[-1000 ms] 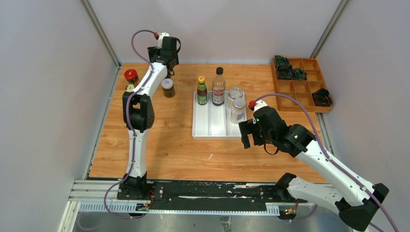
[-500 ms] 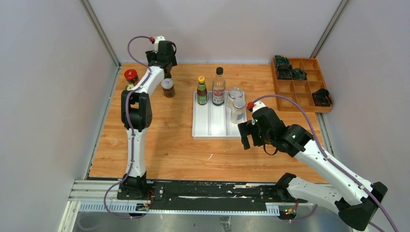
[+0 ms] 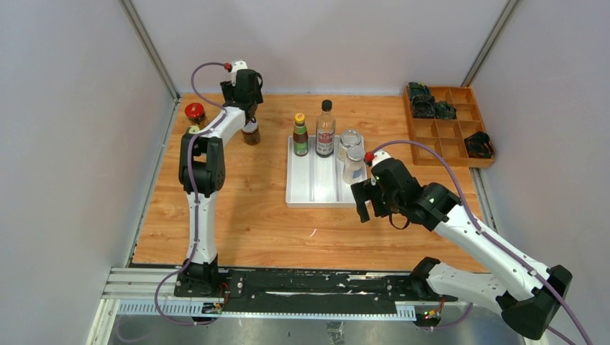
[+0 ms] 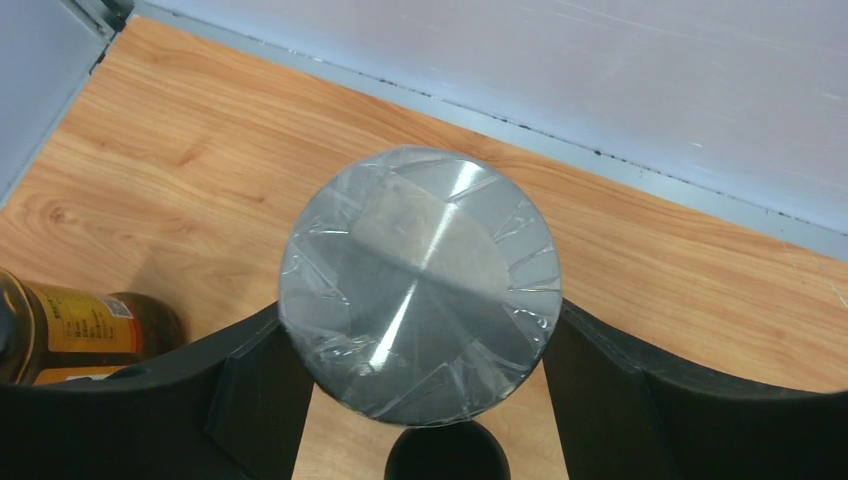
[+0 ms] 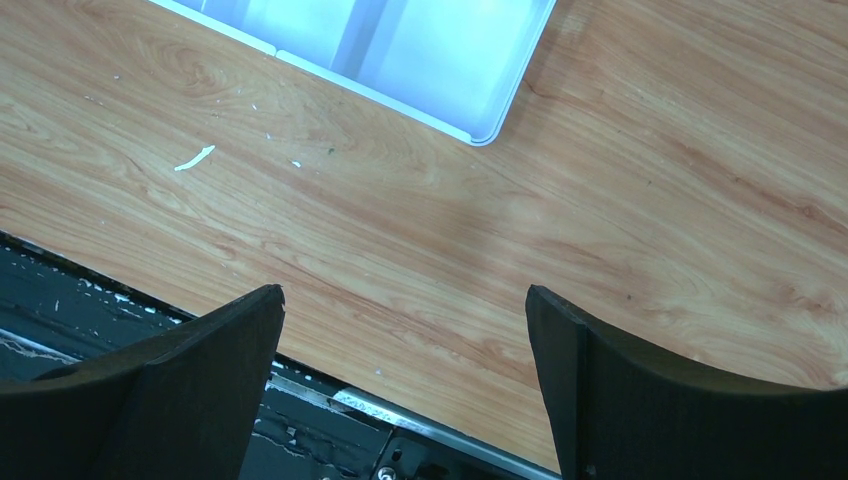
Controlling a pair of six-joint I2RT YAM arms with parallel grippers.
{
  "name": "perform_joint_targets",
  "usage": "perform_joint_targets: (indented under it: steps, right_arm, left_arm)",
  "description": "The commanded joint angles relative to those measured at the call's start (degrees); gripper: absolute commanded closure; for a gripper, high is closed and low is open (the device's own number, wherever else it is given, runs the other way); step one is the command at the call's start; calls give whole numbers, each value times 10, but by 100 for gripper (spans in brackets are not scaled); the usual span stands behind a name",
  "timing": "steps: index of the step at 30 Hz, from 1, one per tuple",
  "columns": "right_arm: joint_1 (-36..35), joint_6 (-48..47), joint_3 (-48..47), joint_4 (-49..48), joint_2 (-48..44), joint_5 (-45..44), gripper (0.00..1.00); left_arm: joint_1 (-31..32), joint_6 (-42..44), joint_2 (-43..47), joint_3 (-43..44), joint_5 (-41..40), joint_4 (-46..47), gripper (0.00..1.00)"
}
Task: Organize the condiment bottles
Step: Pick up the bottle from the center of the board.
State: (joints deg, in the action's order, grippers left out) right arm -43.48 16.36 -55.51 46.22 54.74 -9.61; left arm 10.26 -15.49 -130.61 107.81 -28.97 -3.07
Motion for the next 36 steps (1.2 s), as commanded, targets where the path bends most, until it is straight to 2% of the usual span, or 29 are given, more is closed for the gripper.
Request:
perform_joint_targets:
  steps: [1,16,24,36]
  right_arm:
    - [2,-11,13,-4,4,11,3]
    - [2,-4,24,-17,-5,28,3]
    - [2,1,30,-17,-25,36,3]
    - [2,13,38,-12,-61,57,4]
  left_arm:
    - [-2,11,40,-12,-9,54,22]
    - [2,15,93,-89,0,63,43]
    - [18,3,144,-175,-68,68,45]
    - [18,-31,256,-319,-100,75,45]
